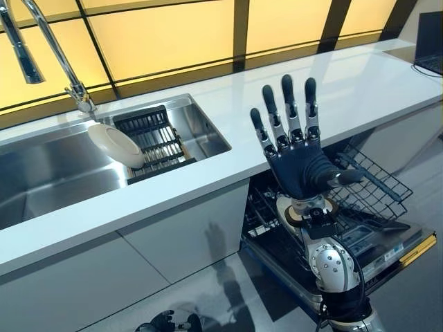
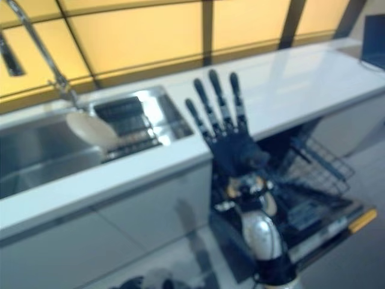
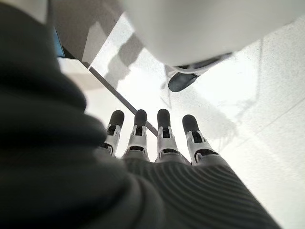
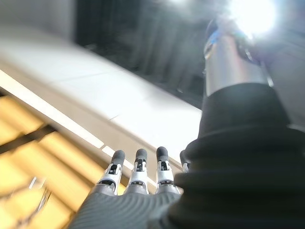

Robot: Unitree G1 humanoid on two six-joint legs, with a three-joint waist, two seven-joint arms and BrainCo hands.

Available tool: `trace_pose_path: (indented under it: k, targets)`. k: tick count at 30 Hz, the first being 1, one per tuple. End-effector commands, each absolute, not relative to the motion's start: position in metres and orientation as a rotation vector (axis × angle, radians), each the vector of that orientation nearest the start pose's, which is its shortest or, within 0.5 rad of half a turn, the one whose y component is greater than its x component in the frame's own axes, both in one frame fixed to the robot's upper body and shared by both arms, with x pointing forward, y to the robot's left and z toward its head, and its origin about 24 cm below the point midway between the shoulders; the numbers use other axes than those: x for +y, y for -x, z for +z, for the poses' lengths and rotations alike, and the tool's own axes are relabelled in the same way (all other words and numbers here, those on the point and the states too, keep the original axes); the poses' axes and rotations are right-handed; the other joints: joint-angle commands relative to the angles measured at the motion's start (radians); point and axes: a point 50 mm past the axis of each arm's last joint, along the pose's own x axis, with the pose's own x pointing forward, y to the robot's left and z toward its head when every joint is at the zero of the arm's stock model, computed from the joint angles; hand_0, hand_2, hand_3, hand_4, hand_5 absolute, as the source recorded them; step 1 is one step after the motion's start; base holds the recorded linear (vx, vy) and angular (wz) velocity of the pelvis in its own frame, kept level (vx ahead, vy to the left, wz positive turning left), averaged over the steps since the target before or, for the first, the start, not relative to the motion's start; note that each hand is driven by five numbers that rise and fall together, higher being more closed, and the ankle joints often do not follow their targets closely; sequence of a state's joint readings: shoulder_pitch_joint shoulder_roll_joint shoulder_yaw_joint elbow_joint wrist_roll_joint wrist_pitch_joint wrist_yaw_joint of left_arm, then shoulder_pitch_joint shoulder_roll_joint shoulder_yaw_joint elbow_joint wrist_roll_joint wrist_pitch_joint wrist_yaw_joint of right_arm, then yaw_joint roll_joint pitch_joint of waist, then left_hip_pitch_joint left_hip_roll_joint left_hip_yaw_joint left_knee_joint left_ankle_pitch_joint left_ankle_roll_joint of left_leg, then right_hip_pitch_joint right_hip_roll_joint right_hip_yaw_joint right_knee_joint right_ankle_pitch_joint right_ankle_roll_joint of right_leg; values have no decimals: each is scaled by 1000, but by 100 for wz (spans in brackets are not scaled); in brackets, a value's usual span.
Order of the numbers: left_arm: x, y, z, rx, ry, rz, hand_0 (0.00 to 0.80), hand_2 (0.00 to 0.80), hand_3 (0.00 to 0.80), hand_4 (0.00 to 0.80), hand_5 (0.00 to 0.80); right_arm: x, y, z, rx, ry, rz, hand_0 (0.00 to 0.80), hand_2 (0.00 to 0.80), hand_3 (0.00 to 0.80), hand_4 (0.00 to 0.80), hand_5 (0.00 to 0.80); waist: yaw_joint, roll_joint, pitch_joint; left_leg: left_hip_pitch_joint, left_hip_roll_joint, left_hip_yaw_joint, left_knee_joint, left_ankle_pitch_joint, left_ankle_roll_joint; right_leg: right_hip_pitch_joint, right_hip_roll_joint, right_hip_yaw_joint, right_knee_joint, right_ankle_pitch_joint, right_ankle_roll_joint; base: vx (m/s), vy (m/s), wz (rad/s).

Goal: Take plates into dishwasher

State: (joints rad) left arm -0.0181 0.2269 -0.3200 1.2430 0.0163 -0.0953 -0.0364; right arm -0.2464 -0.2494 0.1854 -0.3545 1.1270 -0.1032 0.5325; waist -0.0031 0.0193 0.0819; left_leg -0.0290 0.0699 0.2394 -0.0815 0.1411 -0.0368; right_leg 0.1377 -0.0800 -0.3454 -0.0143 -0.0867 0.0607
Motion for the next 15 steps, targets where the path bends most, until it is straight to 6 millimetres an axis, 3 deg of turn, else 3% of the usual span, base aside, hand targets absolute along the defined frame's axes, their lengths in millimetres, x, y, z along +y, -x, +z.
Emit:
trace_pose_path:
  k: [1,4,8,9,12,13,15]
  targets:
    - [225,-109,-158,1132,-388,-140,0,0,0,0,0,-139,-235,241,-1003,-461,792,0,0,0,0,0,18,-71,32,-27,-67,13,142,-220,87,-25,-28,3,199,-93,-66,213,272,8]
    - [226,-108,-158,1132,-402,-160,0,0,0,0,0,-152,-243,249,-1030,-251,649,0,0,0,0,0,16,-68,30,0,-98,-2,137,-242,121,-53,-69,17,302,-34,-42,250,336,10]
    - [225,-108,-157,1135,-419,-175,0,0,0,0,0,-161,-249,259,-1020,-144,594,0,0,0,0,0,16,-66,16,43,-152,-37,110,-270,169,-66,-128,30,452,82,-20,271,373,20]
    - [226,-112,-157,1131,-427,-177,0,0,0,0,0,-163,-252,260,-1015,-113,577,0,0,0,0,0,16,-68,9,63,-183,-66,90,-277,197,-78,-164,39,559,152,-9,273,393,29]
    - [226,-118,-155,1123,-434,-177,0,0,0,0,0,-163,-254,260,-1001,-63,537,0,0,0,0,0,12,-69,4,95,-227,-116,66,-282,234,-142,-222,85,763,244,13,199,351,48]
    - [227,-119,-155,1124,-440,-179,0,0,0,0,0,-163,-255,260,-994,-52,527,0,0,0,0,0,9,-70,4,99,-237,-131,65,-282,241,-172,-228,111,816,256,19,94,260,62]
    - [231,-118,-154,1133,-452,-171,0,0,0,0,0,-162,-261,264,-982,-20,492,0,0,0,0,0,-2,-66,11,124,-241,-162,46,-270,244,-275,-193,173,869,231,4,22,171,66]
